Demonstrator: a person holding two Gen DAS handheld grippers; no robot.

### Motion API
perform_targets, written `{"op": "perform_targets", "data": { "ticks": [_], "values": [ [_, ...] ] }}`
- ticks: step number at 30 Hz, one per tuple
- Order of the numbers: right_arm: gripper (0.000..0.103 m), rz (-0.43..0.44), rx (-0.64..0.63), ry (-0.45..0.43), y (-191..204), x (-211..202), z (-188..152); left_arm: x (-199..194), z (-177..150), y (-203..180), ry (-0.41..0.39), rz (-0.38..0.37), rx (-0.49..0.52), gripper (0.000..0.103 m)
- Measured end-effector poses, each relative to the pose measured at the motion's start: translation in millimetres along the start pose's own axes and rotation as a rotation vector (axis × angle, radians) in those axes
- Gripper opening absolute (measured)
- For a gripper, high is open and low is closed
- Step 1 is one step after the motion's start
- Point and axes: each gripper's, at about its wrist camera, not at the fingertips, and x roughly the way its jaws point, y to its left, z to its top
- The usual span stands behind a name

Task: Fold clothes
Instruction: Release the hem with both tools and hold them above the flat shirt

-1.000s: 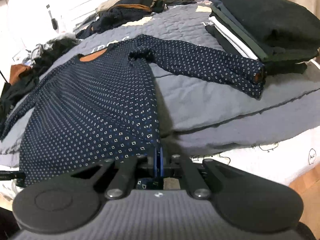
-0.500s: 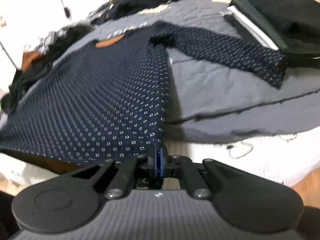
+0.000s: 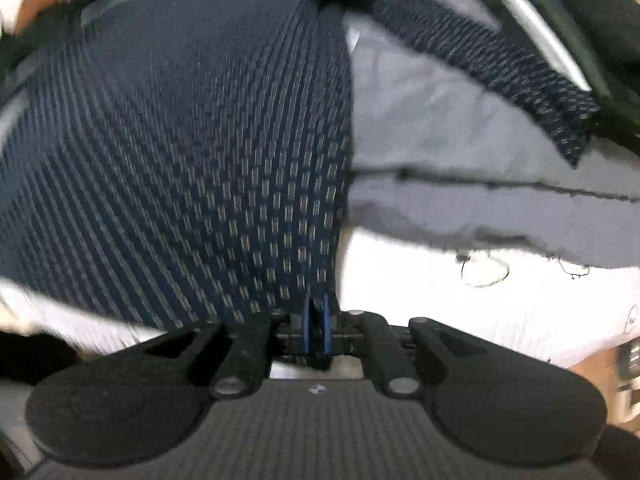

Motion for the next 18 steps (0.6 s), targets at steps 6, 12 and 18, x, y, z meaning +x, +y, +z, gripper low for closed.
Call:
{"op": "perform_targets", "data": {
  "ticks": [6,12,18],
  "values": [
    [0.008,0.122,0.121,-0.189,-9,-30,21,-14,18,-18,-0.214,-0.086,-0.044,0.049],
    [0.034,0.233,0.164,-0.291,1,-12,61,13,45,-44,-0.294,-0.141,-0.101,0.052],
    [0.043,0.272,0.118,-0.322,25,10,99,45,68,-57,-0.341,-0.175,-0.152,0.057]
  ]
}}
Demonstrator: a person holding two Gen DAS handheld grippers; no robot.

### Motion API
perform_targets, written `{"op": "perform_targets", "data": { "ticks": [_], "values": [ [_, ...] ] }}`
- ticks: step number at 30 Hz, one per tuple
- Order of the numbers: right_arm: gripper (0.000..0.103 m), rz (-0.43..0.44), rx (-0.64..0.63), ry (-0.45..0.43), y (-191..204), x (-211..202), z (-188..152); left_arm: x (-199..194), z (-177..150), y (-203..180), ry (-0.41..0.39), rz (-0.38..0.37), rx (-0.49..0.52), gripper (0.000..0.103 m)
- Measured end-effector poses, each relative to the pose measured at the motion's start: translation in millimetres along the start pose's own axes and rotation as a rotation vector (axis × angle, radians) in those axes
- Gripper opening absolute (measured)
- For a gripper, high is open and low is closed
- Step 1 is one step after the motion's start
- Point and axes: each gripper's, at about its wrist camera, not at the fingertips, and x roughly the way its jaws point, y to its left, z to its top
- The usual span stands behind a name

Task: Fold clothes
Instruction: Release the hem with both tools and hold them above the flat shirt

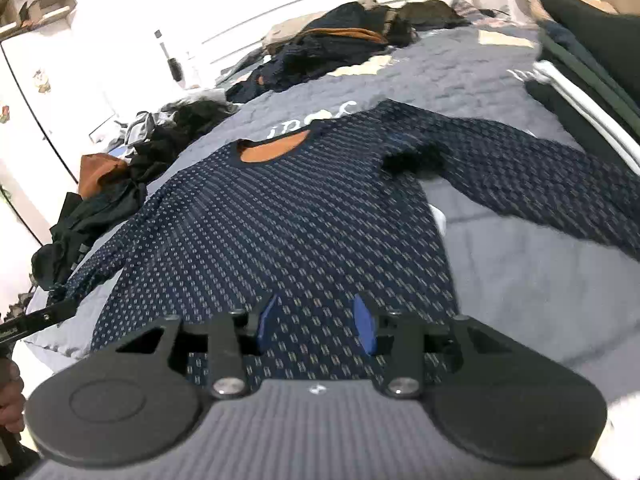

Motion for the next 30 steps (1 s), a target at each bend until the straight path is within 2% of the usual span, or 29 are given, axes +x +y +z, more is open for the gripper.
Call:
{"op": "perform_targets", "data": {
  "ticks": [6,10,13,17,22,30],
  "values": [
    [0.045,-0.011,-0.078,0.003,20,30,18,21,8,-7,-0.011,0.045,0.049,0.062],
    [0.045,-0.03,-0.109,0.009,31,36,28,21,13,-15,-0.037,0.046,0.065,0.071],
    [0.045,-0.037,-0.133,-0.019,39,37,35,16,16,-23,-0.066,0.041,0.1,0.077],
    [0.046,-0.068,-0.161,-0.049,47,39,34,16,19,-26,-0.066,0.025,0.098,0.079],
    [0.048,-0.134,-0.209,-0.038,56,47,27,19,21,-31,-0.062,0.028,0.108,0.083],
    [0.058,-0.135,-0.229,-0.039,67,55,25,28,25,-39,-0.052,0.03,0.124,0.087]
  ]
}}
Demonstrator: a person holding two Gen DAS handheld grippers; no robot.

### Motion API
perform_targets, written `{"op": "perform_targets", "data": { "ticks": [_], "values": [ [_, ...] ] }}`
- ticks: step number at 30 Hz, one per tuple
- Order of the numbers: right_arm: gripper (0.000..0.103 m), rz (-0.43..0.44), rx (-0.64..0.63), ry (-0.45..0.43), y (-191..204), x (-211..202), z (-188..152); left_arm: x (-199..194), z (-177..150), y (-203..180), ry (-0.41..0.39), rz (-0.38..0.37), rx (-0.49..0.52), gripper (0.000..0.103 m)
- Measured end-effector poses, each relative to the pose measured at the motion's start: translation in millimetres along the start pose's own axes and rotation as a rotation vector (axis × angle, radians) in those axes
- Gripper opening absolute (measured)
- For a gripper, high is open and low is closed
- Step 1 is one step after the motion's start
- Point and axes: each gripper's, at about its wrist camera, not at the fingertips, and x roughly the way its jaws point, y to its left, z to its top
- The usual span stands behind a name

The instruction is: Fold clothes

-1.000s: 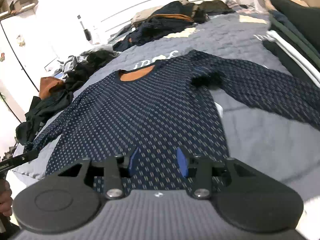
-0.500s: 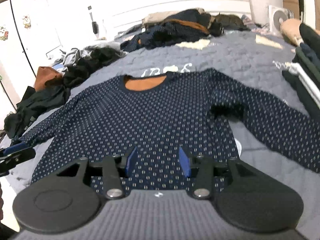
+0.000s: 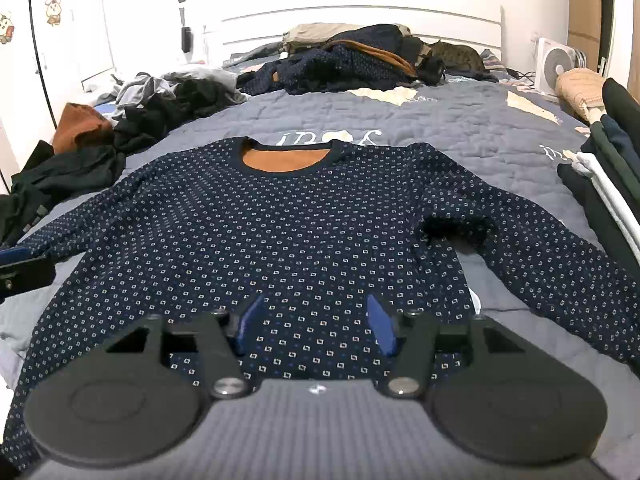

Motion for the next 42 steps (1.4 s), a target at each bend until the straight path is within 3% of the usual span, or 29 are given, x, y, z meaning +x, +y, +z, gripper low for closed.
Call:
{"op": "perform_targets", "data": {
  "ticks": [3,10,25,36,42],
  "values": [
    [0.06,-0.002,0.01,-0.008,1,0,1,4,2,-1,0.003,0.006,0.009,0.088],
    [0.076,0.005,-0.004,-0.006,7,12,2,14,5,-1,0.017,0.029,0.02,0.089],
    [0.079,0.011,-0.004,0.055,9,39,-8,31,7,2,0.015,0.051,0.008,0.091],
    [0.079,0.024,-0.017,0.033,15,36,-7,37,3,4,0.034,0.075,0.016,0.091],
    [0.079,0.058,0.032,0.001,-1,43,-27,37,0,7,0.042,0.085,0.014,0.091]
  ]
}}
